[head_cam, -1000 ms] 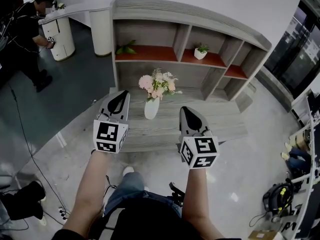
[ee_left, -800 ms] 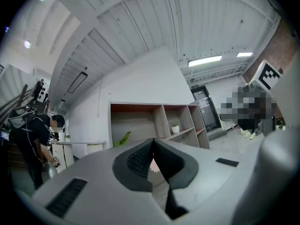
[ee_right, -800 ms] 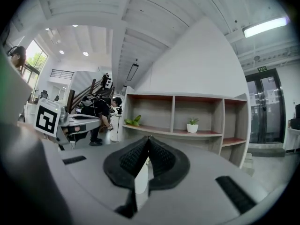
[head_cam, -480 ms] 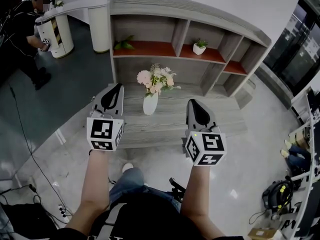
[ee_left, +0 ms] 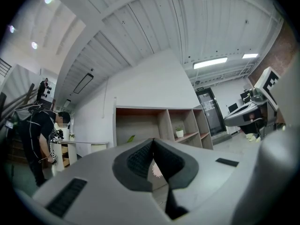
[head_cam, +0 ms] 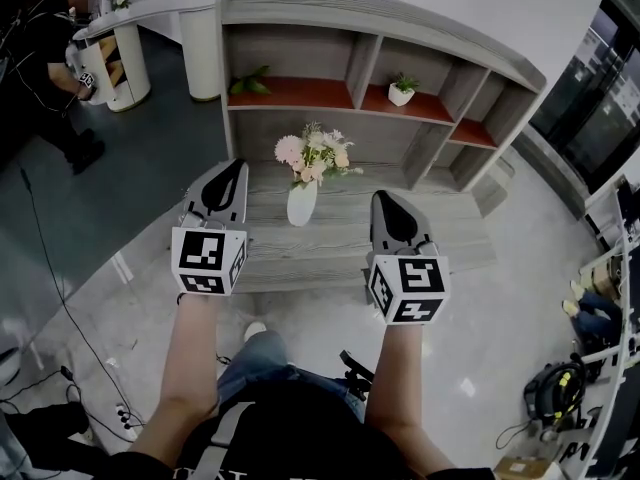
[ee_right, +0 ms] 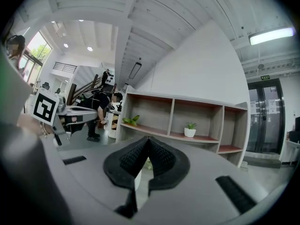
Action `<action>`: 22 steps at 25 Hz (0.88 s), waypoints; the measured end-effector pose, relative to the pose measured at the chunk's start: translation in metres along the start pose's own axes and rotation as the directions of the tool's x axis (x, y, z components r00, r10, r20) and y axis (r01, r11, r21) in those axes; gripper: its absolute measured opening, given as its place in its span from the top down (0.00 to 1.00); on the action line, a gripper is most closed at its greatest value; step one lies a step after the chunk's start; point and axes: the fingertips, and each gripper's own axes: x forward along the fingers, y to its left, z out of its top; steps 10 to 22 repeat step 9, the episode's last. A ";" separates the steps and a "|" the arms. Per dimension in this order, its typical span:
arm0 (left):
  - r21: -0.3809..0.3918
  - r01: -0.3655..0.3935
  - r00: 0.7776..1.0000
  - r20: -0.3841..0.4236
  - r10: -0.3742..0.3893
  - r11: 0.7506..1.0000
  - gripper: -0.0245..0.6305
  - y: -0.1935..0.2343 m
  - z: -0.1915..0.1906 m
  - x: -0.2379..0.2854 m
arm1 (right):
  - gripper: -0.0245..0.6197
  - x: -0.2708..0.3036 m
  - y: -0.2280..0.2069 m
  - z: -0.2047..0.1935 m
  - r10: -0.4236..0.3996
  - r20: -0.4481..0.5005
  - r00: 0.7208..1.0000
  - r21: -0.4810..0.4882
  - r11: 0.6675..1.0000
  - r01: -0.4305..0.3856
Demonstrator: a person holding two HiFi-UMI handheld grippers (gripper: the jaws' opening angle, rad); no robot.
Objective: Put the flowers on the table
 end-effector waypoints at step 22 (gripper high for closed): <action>0.017 0.001 1.000 -0.007 -0.001 1.000 0.95 0.001 0.003 0.007 | 0.94 0.004 -0.004 0.000 -0.017 -0.004 1.000 -0.019 1.000 0.017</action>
